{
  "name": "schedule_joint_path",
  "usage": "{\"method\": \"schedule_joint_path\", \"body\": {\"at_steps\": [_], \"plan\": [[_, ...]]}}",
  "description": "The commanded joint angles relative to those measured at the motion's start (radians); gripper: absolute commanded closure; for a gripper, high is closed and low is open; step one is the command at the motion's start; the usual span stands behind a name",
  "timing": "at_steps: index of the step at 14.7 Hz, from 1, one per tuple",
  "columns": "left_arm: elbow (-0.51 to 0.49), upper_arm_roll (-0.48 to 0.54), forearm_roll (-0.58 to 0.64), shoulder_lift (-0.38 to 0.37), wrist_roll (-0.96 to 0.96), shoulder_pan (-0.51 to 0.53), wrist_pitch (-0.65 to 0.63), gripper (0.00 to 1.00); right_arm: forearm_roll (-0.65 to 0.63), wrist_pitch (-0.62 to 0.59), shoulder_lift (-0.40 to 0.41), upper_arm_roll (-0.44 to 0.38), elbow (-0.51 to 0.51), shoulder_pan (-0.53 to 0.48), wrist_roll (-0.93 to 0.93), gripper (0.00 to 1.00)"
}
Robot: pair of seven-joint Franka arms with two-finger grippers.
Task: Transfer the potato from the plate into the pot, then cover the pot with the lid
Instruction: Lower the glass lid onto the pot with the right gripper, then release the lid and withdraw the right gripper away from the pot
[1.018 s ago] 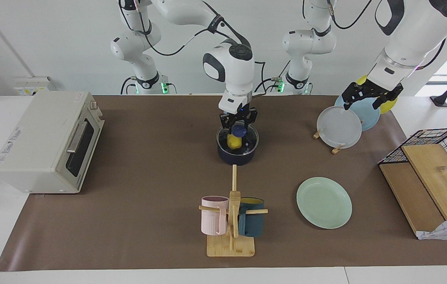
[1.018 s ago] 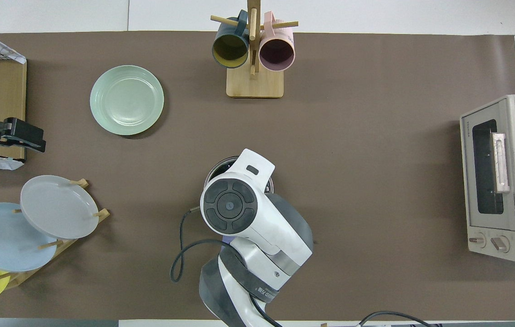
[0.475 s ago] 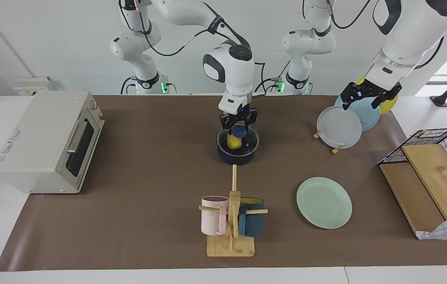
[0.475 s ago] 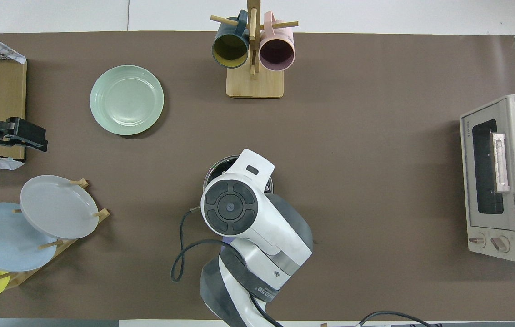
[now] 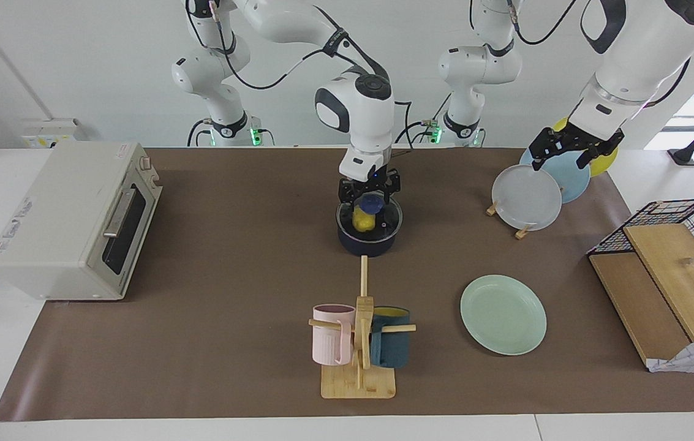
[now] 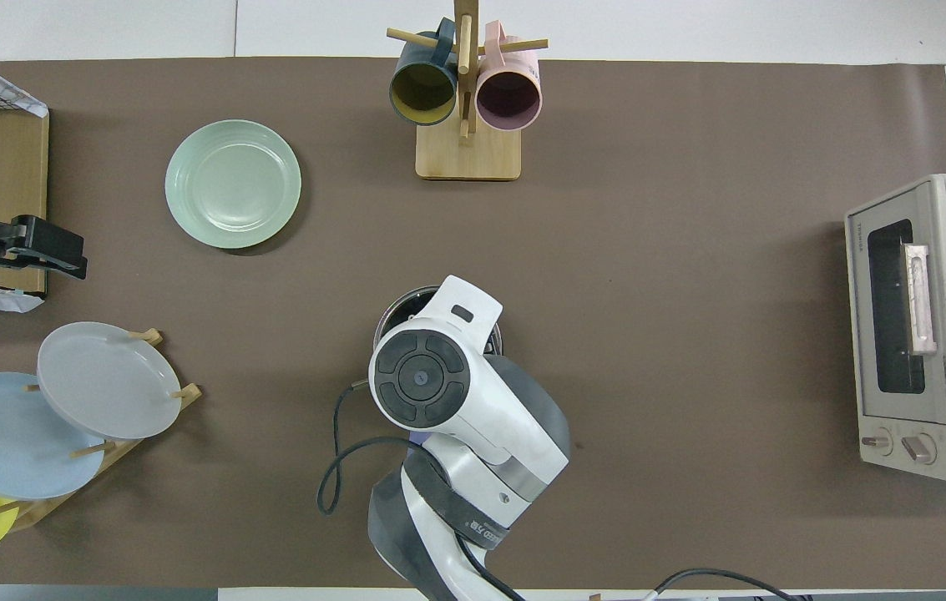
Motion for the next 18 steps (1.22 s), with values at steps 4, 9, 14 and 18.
{"method": "schedule_joint_path", "body": {"at_steps": [4,9,14,18], "plan": [[-0.022,-0.006,-0.015,-0.02,-0.009,0.012,0.043,0.0,0.003,-0.269,-0.009,0.006,0.238,-0.082,0.006,0.0],[-0.027,-0.006,-0.015,-0.021,-0.01,0.013,0.057,0.0,0.008,-0.455,-0.133,0.0,0.276,-0.249,-0.09,0.0],[-0.027,-0.006,-0.013,-0.021,-0.007,0.015,0.052,0.0,0.008,-0.621,-0.26,-0.002,0.253,-0.504,-0.244,0.0],[-0.027,-0.004,-0.013,-0.023,-0.01,0.015,0.051,0.0,0.0,-0.656,-0.288,-0.004,0.212,-0.625,-0.466,0.0]]}}
